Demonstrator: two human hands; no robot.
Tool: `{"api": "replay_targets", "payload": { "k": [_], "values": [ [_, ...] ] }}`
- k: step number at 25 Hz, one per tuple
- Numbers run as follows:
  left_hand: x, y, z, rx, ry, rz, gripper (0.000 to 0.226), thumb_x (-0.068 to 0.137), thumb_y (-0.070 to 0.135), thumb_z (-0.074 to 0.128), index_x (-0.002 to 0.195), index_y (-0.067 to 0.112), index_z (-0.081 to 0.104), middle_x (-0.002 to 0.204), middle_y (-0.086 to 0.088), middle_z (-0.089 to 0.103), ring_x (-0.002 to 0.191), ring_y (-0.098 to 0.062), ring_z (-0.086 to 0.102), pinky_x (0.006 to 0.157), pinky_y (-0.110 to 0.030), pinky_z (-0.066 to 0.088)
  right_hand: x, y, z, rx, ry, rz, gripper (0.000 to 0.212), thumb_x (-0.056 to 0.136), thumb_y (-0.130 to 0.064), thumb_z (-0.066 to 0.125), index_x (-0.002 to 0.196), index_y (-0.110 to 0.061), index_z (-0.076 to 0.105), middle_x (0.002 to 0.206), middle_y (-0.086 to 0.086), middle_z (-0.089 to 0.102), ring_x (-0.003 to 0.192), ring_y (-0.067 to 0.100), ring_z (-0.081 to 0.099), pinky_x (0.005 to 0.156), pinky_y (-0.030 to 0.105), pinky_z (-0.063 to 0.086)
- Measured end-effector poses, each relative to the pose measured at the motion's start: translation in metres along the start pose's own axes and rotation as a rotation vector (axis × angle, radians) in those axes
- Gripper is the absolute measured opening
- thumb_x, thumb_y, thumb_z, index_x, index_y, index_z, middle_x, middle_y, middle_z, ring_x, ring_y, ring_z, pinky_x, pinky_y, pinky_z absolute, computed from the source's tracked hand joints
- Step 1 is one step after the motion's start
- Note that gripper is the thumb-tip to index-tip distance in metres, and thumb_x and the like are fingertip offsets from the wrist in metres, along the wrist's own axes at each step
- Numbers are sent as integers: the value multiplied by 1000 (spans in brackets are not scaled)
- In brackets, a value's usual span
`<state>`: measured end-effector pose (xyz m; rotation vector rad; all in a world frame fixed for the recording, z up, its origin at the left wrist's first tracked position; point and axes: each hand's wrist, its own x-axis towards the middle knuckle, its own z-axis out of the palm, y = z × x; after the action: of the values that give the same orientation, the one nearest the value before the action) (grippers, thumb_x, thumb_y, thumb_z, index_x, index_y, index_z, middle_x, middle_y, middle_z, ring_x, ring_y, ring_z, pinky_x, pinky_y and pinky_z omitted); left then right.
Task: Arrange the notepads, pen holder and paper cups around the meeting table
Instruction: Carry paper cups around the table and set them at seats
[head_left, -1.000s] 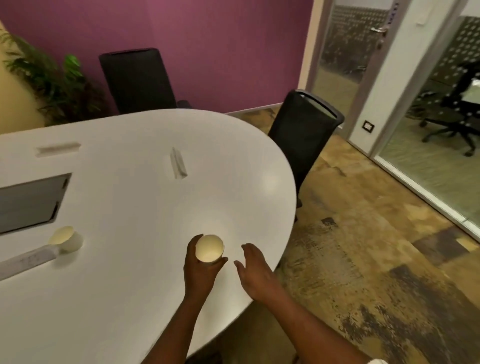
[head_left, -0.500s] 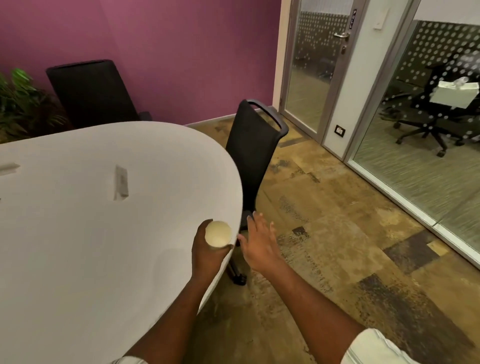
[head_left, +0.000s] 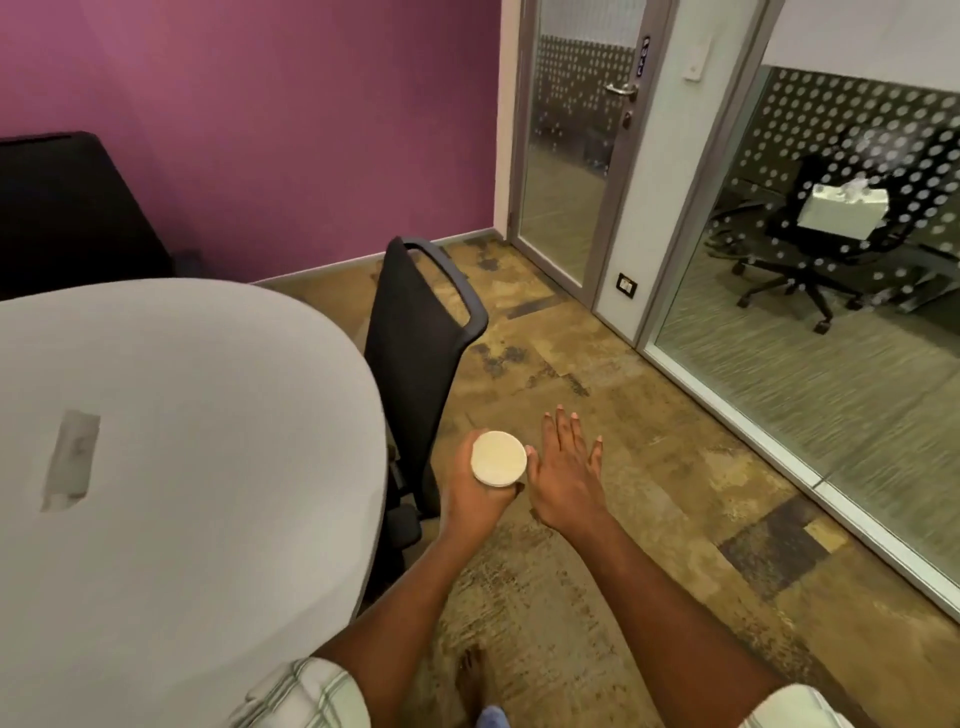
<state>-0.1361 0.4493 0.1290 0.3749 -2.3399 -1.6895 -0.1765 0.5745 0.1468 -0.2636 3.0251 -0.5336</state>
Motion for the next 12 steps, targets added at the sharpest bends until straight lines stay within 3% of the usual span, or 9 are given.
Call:
{"api": "replay_targets", "payload": {
  "k": [4, 12],
  "values": [
    [102, 27, 58, -66, -52, 29, 82, 62, 16, 86, 132, 19, 43, 128, 5, 49, 121, -12, 44, 97, -25, 38, 91, 38, -25, -31, 5, 100, 57, 103, -38, 16, 153, -15, 4, 162, 2, -8, 148, 19, -13, 119, 51, -8],
    [268, 67, 115, -74, -53, 90, 82, 65, 20, 85, 134, 20, 43, 135, 0, 51, 124, -15, 45, 95, -22, 37, 255, 59, -59, 19, 74, 101, 55, 103, -33, 18, 153, -14, 7, 162, 3, -5, 148, 20, -12, 119, 51, -6]
  ]
}}
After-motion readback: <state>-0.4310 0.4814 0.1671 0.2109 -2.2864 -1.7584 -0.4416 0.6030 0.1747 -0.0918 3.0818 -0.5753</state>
